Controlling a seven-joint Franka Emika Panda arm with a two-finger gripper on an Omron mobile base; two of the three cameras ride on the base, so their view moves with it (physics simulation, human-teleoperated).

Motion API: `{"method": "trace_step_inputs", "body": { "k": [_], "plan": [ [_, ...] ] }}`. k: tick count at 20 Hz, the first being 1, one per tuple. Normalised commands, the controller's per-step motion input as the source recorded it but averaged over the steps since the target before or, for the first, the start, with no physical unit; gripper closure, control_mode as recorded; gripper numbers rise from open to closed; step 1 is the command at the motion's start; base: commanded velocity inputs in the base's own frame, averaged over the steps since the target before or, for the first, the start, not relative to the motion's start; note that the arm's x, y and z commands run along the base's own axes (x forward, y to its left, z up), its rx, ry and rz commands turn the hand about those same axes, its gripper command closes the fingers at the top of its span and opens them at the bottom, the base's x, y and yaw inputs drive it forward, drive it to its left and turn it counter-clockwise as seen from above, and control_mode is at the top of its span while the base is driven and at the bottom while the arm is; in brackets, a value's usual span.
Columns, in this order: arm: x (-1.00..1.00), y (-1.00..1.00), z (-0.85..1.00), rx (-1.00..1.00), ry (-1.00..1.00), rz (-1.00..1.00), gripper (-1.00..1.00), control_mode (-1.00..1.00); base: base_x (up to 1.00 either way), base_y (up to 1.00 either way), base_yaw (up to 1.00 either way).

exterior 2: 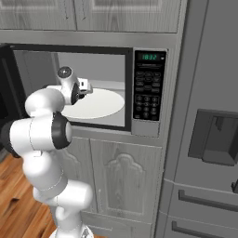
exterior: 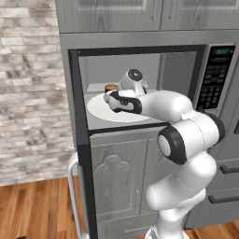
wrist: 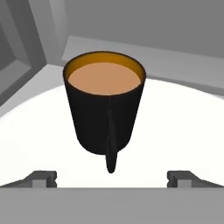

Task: Pick the cup of tea, navigate to the dining table, and place it on the saucer.

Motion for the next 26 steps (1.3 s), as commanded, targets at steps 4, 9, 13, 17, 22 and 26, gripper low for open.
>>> {"method": "trace_step_inputs", "body": {
  "k": [4,9,13,17,22,26],
  "plan": [
    [0.11,0.0,0.0,0.0,0.0,0.0,-1.0,-1.0,0.0,0.0,0.0],
    [0.17,0.02,0.0,0.0,0.0,0.0,-1.0,-1.0,0.0,0.0,0.0],
    [0.21,0.03,-0.03,0.0,0.0,0.0,-1.0,-1.0,0.0,0.0,0.0],
    [0.14,0.02,-0.06,0.0,0.0,0.0,-1.0,-1.0,0.0,0.0,0.0],
    [0.1,0.02,-0.18,0.0,0.0,0.0,-1.0,-1.0,0.0,0.0,0.0],
    [0.05,0.05,-0.24,0.0,0.0,0.0,-1.0,-1.0,0.0,0.0,0.0]
  ]
}}
